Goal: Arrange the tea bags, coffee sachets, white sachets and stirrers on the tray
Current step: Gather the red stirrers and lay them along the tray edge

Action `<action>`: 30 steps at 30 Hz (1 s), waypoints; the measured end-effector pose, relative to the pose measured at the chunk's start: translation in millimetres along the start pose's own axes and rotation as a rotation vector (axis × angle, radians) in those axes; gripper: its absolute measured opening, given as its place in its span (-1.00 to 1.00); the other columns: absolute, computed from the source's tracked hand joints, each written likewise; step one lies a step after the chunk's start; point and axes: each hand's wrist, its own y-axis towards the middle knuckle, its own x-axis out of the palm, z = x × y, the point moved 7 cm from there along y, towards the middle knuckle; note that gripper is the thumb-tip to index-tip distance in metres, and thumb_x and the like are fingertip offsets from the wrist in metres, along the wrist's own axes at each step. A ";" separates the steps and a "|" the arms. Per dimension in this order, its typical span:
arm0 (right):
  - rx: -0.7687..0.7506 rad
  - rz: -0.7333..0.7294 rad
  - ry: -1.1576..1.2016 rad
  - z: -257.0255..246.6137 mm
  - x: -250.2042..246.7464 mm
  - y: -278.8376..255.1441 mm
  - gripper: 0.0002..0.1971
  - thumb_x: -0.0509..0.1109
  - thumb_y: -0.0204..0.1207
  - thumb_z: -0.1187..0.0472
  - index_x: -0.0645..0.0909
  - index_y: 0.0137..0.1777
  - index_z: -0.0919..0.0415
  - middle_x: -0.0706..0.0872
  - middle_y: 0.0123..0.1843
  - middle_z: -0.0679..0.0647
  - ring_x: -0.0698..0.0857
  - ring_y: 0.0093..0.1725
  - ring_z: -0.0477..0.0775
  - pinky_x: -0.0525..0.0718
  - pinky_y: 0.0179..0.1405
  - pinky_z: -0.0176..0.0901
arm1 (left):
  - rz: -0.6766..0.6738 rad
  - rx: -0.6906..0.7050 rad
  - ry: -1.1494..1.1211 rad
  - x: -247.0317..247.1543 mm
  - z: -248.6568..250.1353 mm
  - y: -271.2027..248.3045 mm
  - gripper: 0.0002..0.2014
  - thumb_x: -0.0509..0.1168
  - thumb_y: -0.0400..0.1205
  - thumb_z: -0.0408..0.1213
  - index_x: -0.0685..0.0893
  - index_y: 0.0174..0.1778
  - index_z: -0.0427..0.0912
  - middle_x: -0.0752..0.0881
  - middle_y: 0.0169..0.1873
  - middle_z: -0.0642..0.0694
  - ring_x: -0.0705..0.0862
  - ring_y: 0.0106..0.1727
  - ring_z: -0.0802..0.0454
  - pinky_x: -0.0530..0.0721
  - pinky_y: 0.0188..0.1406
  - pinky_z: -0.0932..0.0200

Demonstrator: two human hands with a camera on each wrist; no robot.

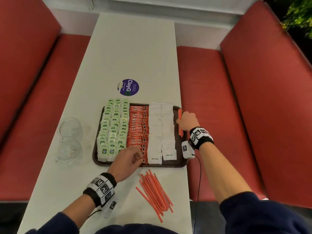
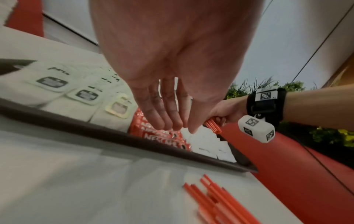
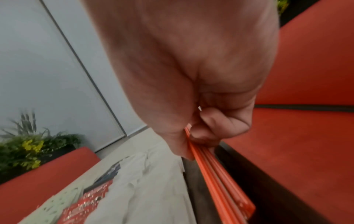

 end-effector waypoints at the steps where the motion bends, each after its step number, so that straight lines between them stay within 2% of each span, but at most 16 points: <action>1: 0.002 -0.007 -0.023 -2.6 2.2 0.7 -0.54 0.34 0.84 0.08 0.48 0.58 0.38 0.52 0.55 0.42 0.62 0.49 0.53 0.63 0.44 0.22 | -0.010 0.002 0.020 0.8 -2.6 -3.5 -0.84 0.57 0.68 -0.27 0.75 -0.02 0.08 0.71 -0.11 0.23 0.70 -0.09 0.25 0.66 -0.07 0.36; 4: 0.012 0.023 -0.053 -5.6 5.0 2.0 -0.56 0.35 0.81 0.12 0.50 0.57 0.36 0.52 0.55 0.40 0.61 0.48 0.52 0.65 0.40 0.21 | -0.040 0.016 0.069 7.4 -10.2 -11.3 -0.86 0.58 0.68 -0.22 0.79 0.04 0.09 0.71 -0.05 0.24 0.67 -0.01 0.30 0.60 0.01 0.43; 7: 0.008 0.090 -0.040 -5.7 2.6 -1.2 -0.54 0.40 0.79 0.08 0.52 0.54 0.36 0.54 0.51 0.39 0.61 0.47 0.51 0.67 0.38 0.25 | -0.057 0.033 0.135 13.0 -15.1 -15.5 -0.86 0.57 0.69 -0.14 0.80 0.13 0.08 0.72 0.03 0.21 0.63 0.05 0.28 0.64 0.11 0.32; 11: 0.007 0.188 0.004 -3.4 -2.3 -10.3 -0.47 0.49 0.75 -0.07 0.57 0.48 0.36 0.61 0.44 0.36 0.66 0.42 0.49 0.70 0.33 0.29 | -0.054 0.046 0.163 15.3 -17.6 -16.7 -0.82 0.58 0.68 -0.10 0.81 0.17 0.08 0.71 0.08 0.21 0.62 0.11 0.24 0.56 0.11 0.38; 14: 0.014 0.255 0.017 0.9 -1.3 -16.5 -0.48 0.51 0.73 -0.12 0.60 0.40 0.32 0.65 0.38 0.34 0.69 0.36 0.47 0.72 0.30 0.30 | -0.052 0.036 0.136 14.7 -21.0 -16.5 -0.82 0.61 0.66 -0.14 0.84 0.15 0.06 0.72 0.06 0.20 0.62 0.10 0.24 0.49 0.08 0.47; 17: 0.016 0.301 0.024 4.6 2.8 -22.5 -0.54 0.46 0.76 -0.13 0.64 0.32 0.31 0.66 0.31 0.30 0.71 0.30 0.43 0.71 0.27 0.27 | -0.050 0.036 0.120 15.1 -22.1 -16.5 -0.82 0.61 0.66 -0.14 0.83 0.15 0.07 0.72 0.05 0.21 0.63 0.09 0.25 0.54 0.10 0.39; 21: 0.015 0.359 0.060 9.0 9.1 -24.8 -0.74 0.42 0.78 0.05 0.76 0.15 0.27 0.64 0.22 0.23 0.74 0.21 0.41 0.73 0.18 0.22 | -0.046 0.029 0.111 15.6 -23.9 -16.6 -0.82 0.60 0.67 -0.15 0.84 0.17 0.06 0.72 0.06 0.21 0.64 0.09 0.25 0.53 0.12 0.43; 23: 0.015 0.376 0.083 10.7 8.2 -26.6 -0.77 0.43 0.78 0.06 0.78 0.10 0.23 0.63 0.16 0.20 0.75 0.16 0.40 0.74 0.14 0.20 | -0.043 0.032 0.109 15.2 -23.8 -16.3 -0.82 0.61 0.67 -0.16 0.85 0.17 0.05 0.73 0.05 0.20 0.64 0.09 0.25 0.52 0.12 0.46; 27: 0.007 0.380 0.123 12.2 3.3 -29.4 -0.74 0.47 0.76 -0.06 0.73 0.04 0.14 0.73 0.10 0.18 0.76 0.09 0.37 0.79 0.13 0.20 | -0.036 0.034 0.103 14.3 -24.5 -17.4 -0.81 0.61 0.67 -0.18 0.86 0.18 0.03 0.74 0.04 0.20 0.64 0.07 0.27 0.50 0.09 0.51; 30: -0.033 0.409 0.135 13.6 -2.4 -30.9 -0.82 0.43 0.77 -0.01 0.66 0.05 0.10 0.74 0.03 0.15 0.72 0.00 0.34 0.77 0.06 0.20 | -0.037 0.038 0.098 14.4 -24.1 -16.8 -0.82 0.60 0.67 -0.17 0.86 0.18 0.03 0.74 0.04 0.19 0.65 0.07 0.26 0.53 0.10 0.49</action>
